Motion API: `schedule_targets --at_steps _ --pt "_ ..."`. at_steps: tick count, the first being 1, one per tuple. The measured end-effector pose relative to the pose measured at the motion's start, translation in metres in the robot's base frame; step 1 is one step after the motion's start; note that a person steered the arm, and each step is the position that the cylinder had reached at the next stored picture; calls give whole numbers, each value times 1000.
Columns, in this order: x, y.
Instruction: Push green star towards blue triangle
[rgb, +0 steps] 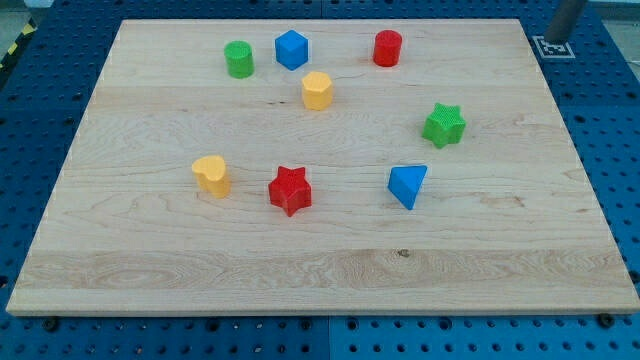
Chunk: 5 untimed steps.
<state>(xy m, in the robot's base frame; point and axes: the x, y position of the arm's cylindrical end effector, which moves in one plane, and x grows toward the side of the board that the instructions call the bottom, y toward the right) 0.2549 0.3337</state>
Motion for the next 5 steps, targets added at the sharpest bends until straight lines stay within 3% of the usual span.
schedule_targets --at_steps 2,3,5 --pt "76 -52" --pt "79 -55" --pt "99 -133"
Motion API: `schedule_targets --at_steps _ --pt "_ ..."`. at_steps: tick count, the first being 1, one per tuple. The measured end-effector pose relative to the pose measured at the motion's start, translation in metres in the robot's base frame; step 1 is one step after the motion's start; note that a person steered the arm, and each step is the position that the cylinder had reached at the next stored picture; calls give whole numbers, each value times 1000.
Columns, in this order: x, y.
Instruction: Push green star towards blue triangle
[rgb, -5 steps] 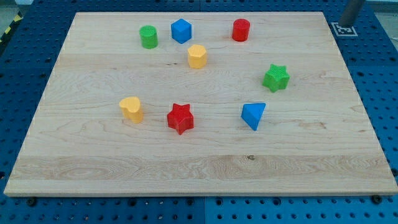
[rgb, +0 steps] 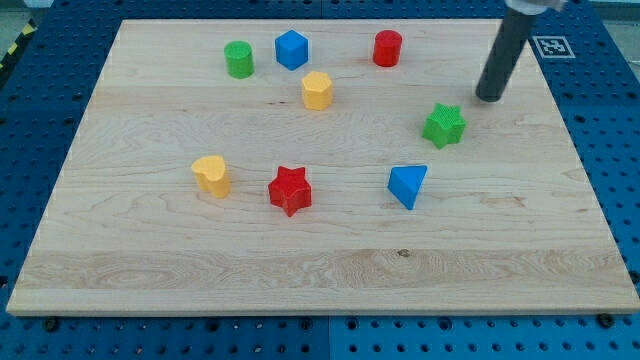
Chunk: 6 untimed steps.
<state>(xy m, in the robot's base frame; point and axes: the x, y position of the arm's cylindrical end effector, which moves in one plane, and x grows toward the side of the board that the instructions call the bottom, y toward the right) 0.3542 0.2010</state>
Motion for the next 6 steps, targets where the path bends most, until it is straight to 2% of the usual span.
schedule_targets --at_steps 2,5,6 --pt "15 -36" --pt "63 -38" --pt "64 -38"
